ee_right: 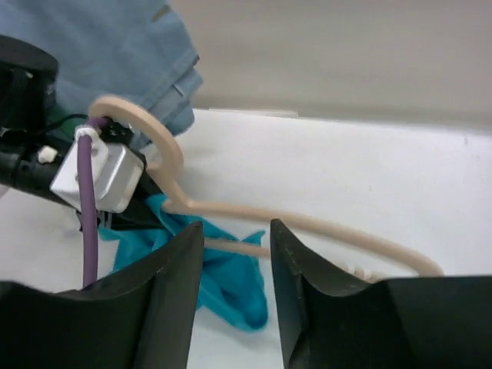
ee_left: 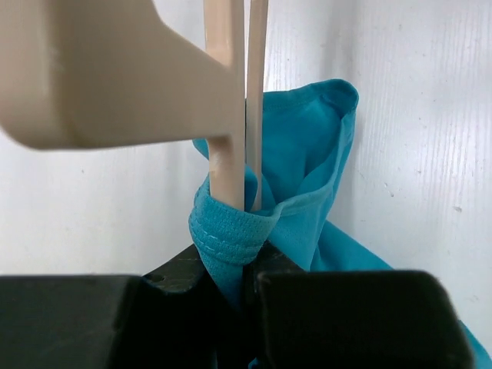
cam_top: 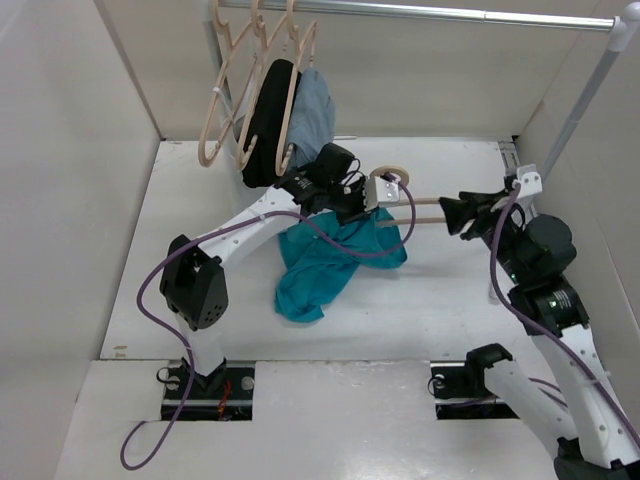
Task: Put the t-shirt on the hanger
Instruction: Place tshirt on hanger
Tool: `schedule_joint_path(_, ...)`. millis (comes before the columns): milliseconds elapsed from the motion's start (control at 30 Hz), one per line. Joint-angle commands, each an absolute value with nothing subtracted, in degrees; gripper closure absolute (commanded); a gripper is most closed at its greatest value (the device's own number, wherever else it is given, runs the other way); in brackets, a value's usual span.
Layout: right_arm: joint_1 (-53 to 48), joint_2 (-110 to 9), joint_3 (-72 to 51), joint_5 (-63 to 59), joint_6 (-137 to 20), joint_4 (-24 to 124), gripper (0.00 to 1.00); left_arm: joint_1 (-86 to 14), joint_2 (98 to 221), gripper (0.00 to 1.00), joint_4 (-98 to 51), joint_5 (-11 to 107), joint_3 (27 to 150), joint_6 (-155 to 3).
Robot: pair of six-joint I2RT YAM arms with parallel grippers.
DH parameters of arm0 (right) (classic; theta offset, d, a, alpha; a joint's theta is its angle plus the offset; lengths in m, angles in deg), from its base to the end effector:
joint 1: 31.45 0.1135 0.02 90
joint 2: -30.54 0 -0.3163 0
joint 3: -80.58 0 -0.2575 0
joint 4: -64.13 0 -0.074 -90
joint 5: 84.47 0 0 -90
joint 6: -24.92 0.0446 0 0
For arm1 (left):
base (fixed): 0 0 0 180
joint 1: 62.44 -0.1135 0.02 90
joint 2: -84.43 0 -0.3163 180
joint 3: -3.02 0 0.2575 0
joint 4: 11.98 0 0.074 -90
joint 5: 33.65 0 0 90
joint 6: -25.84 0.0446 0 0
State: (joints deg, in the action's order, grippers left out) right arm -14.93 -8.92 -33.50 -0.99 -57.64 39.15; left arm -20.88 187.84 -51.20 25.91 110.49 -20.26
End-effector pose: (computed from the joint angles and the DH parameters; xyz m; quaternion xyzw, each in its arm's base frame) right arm 0.1180 0.0403 0.4323 -0.0958 0.6914 0.1872 0.6912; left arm 0.3158 -0.3102 0.3747 0.6700 0.5471 -0.2239 0.4490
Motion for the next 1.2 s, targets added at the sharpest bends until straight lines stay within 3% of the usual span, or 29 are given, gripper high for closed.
schedule_joint_path(0,-15.1,-8.8,-33.8,5.3,-50.8,25.0,0.58,-21.9,184.0,1.0,-47.6,27.3,109.4,-27.9)
schedule_joint_path(33,-15.1,-9.4,-36.9,2.6,-49.9,25.0,0.64,-21.9,183.5,1.0,-47.0,27.8,108.7,-29.7)
schedule_joint_path(100,-15.1,-13.4,-40.6,-5.6,-46.7,26.6,0.63,-21.9,183.5,1.0,-46.5,27.8,108.7,-30.4)
schedule_joint_path(133,-15.1,-14.7,-44.2,-8.0,-45.8,28.3,0.57,-21.9,183.5,1.0,-46.5,27.2,108.7,-30.9)
schedule_joint_path(167,-15.1,-16.5,-45.9,-9.5,-44.0,30.2,0.37,-21.9,183.5,1.0,-46.5,27.2,108.7,-32.0)
schedule_joint_path(300,-15.1,-18.1,-48.4,-8.8,-40.7,38.5,0.21,-21.9,183.5,1.0,-46.5,26.6,108.7,-34.7)
schedule_joint_path(700,-15.1,-33.7,-49.6,-2.4,-33.1,52.2,0.22,-21.9,181.3,1.0,-47.3,21.7,109.4,-41.0)
schedule_joint_path(967,-13.9,-42.5,-51.5,-4.2,-33.4,58.4,0.25,-21.9,181.3,1.0,-46.8,21.8,109.9,-41.0)
schedule_joint_path(1067,-13.9,-46.4,-52.0,-8.6,-32.8,62.2,0.57,-22.5,181.3,1.0,-46.3,21.8,109.9,-42.4)
schedule_joint_path(1100,-13.9,-46.4,-52.0,-9.2,-32.8,62.2,0.8,-22.5,181.3,1.0,-45.8,21.8,109.9,-43.1)
schedule_joint_path(1133,-13.9,-46.4,-52.9,-9.2,-32.2,62.2,0.95,-24.2,181.3,1.0,-45.2,21.3,109.9,-44.6)
schedule_joint_path(1167,-14.9,-44.7,-53.7,-8.6,-31.7,62.2,1.0,-25.0,180.8,1.0,-45.2,20.5,109.9,-45.2)
